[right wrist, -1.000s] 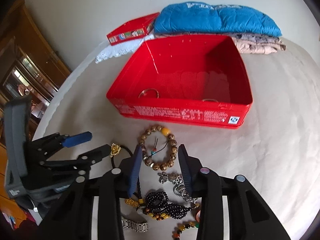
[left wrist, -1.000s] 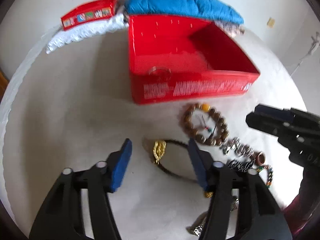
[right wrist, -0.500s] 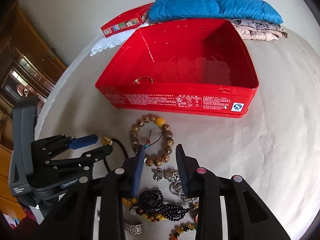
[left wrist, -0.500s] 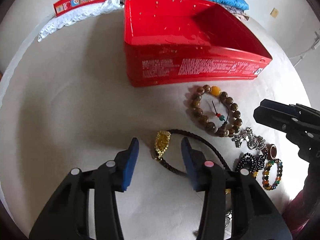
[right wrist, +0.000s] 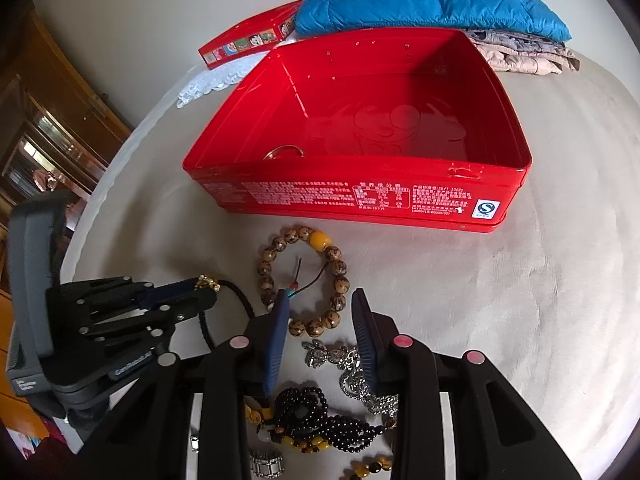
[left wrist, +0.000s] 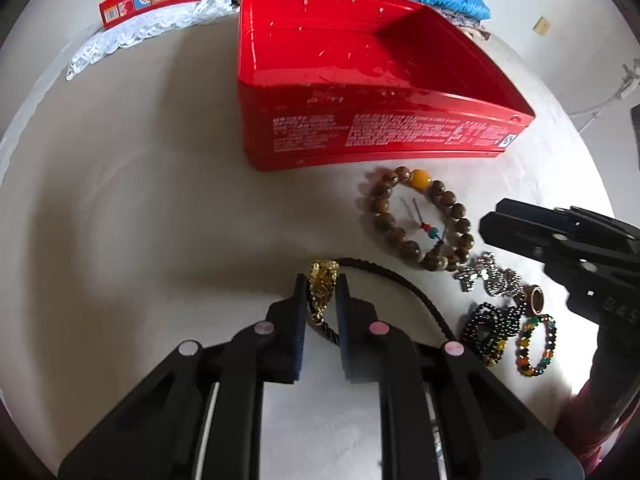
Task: Organize jewelry
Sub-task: 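Lower the left tool onto the gold pendant and close it, then grasp the wooden bead bracelet with the right tool while the left tool holds the pendant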
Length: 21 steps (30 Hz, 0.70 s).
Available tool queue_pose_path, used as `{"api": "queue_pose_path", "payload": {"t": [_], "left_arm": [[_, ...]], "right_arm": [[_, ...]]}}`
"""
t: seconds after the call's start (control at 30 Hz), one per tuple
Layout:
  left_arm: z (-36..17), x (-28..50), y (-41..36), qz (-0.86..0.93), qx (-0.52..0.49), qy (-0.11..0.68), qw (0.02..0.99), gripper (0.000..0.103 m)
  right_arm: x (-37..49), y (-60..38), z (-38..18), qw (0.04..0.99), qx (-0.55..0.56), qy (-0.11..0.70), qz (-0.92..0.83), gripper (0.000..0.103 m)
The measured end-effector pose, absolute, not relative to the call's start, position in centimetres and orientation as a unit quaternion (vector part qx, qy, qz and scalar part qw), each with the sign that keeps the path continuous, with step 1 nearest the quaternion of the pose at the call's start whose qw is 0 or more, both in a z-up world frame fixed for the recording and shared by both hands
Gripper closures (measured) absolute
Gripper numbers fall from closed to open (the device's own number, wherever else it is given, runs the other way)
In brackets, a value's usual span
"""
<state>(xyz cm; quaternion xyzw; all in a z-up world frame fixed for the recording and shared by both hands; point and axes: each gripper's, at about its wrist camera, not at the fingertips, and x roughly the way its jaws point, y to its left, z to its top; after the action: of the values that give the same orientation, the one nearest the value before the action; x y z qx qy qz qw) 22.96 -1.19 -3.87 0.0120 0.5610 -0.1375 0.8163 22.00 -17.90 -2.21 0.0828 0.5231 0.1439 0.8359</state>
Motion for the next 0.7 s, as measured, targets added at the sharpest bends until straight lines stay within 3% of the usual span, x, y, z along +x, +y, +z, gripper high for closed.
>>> {"api": "queue_pose_path", "payload": {"t": [0.57, 0.7], "left_arm": [[-1.4, 22.6, 0.8, -0.141, -0.031, 0.538, 0.830, 0.091], [-1.6, 22.6, 0.6, -0.141, -0.029, 0.539, 0.830, 0.091]], "right_arm": [[23.1, -16.9, -4.2, 0.829, 0.073, 0.539, 0.132, 0.064], [23.8, -17.2, -5.3, 0.824, 0.076, 0.549, 0.120, 0.078]]}}
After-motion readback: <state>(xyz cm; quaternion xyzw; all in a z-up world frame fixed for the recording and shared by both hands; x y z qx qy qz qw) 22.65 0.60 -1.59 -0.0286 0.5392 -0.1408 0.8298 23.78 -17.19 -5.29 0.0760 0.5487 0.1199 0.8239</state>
